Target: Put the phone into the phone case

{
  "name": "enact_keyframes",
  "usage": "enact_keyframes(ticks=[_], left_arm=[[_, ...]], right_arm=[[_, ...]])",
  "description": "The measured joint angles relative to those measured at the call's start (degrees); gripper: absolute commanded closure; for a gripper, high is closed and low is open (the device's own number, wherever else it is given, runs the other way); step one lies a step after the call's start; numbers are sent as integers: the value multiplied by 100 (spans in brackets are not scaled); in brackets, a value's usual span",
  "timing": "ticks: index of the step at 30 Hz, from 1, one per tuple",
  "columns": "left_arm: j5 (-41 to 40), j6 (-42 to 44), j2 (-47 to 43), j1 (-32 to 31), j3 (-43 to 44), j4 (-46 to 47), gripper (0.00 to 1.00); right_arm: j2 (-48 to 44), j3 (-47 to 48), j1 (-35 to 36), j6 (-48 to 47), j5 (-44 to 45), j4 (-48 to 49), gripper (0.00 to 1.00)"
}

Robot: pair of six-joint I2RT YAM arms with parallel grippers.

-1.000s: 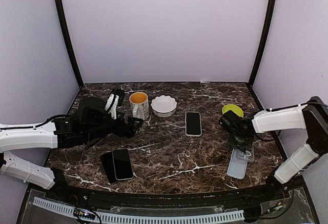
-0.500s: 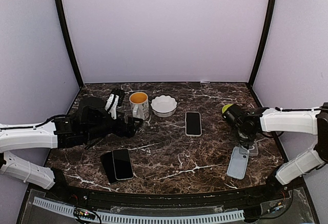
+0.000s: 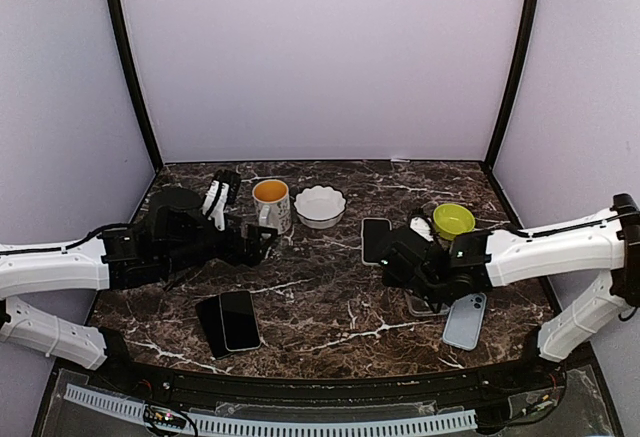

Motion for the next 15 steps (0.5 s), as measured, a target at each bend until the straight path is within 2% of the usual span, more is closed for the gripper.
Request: enact_keyframes(ticks=[6,15], left_arm=[[-31,0,-90,0,-2,0,2],[-52,2,-109,0,-42,0,2]], right_arm=[[820,0,527,177,-2,763,100],[1255,-210,675,236,-352,1685,100]])
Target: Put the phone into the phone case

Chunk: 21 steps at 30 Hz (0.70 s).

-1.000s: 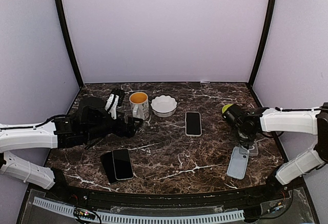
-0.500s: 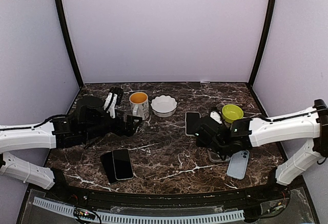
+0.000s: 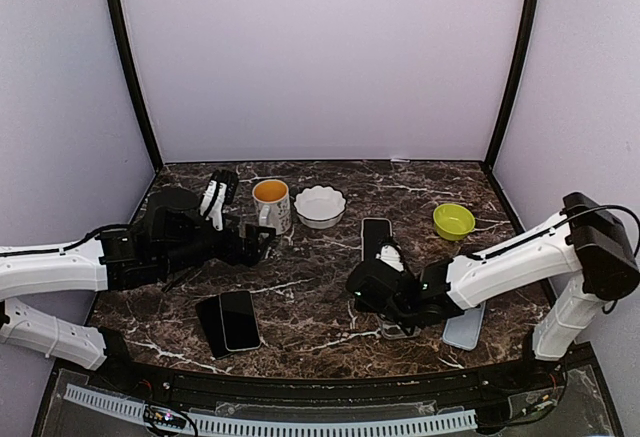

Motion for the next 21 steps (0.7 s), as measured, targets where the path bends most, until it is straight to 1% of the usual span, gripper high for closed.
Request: enact_keyframes(ticks=[8,9,11,12,13,14,15,16,19,21], left_arm=[[-35,2,0,0,-31,2,2],[-35,4,2,0,-31,2,2],[-37,7,2,0,-31,2,2],[-37,17,2,0,-33,2,2],[-39,22,2,0,-33,2,2],[-39,24,2,0,-33,2,2],[-42,26,2,0,-35,2,2],[-42,33,2,0,-42,4,2],[-50,44,2,0,-57,4,2],[-57,52,2,0,-63,2,2]], right_arm=[[776,59,-20,269,-122,131,100],[831,107,-28,293,-94,129,94],[907,236,-37,382,-83,122,67],[922,271,-39,426,-90,122,57],[931,297,-39,468,-92,111,49],[931,315,-42,505,-90,98,44],[931,321,-48,522,-90,81,40],[931,323,-50,540,-70,61,38],[925,376,-63,549,-63,-15,37],[925,481,-66,511,-59,-229,37]])
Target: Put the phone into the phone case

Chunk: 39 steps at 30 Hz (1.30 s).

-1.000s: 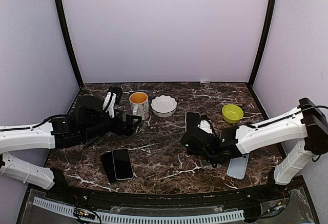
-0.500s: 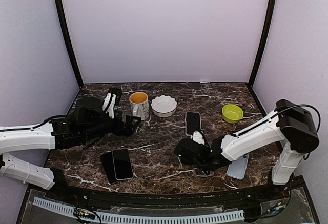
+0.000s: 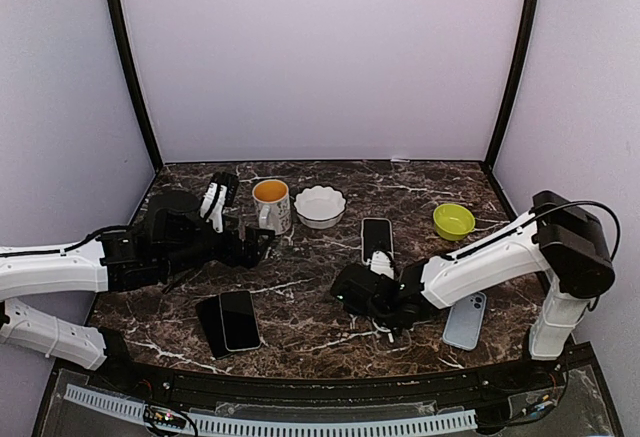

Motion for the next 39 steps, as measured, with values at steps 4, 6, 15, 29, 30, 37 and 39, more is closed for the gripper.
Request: enact_keyframes(ticks=[4,6,15,29,30,37,39], left_arm=[[-4,44,2,0,0,-2,2],[-13,59,2,0,0,-2,2],[-55,94,2,0,0,-39,2],[-133,90,2,0,0,-151,2],[-136,90,2,0,0,-155,3],[-166,90,2,0,0,-162,2],[-175,90,2,0,0,-160,2]], right_arm=[[-111,431,-46,-201,52,-660,37],[-380,492,-188,-531,-105,-804,37],[-1104,492,-1893,-2339,-1993,-1626,19],[-623,203,-1963,-2763,-3491,-1978,68],[-621,197,-1963,-2682,-3473,-1974,71],[-717,46,-1961,-2173,-3237,-1904,85],[-732,37,-1943,-2061,-3141,-1971,89]])
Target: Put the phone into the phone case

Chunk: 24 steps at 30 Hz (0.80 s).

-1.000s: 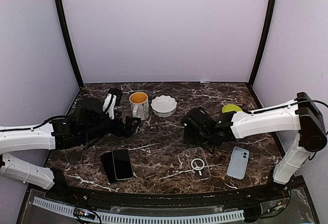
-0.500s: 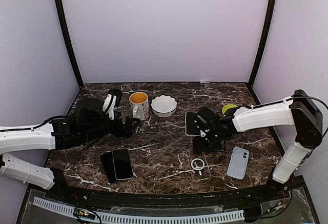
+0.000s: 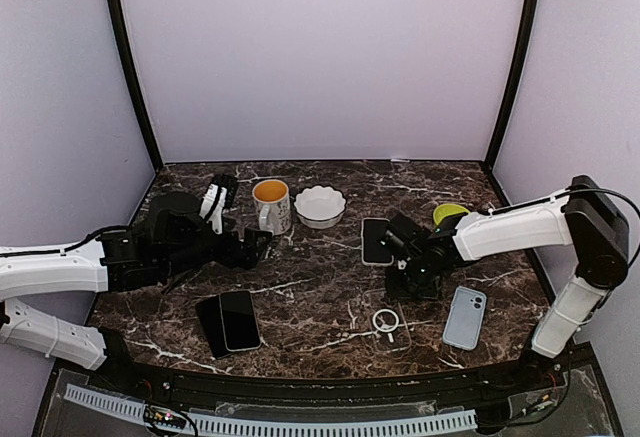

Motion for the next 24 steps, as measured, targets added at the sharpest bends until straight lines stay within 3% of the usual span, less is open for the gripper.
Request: enact_keyframes(ticks=[7,24], left_arm=[[-2,2,0,0,0,4,3],[-46,7,-2,0,-11,4,2]], right_arm=[[2,9,66,229,232,-173,97],[98,140,348,437,485,-417,96]])
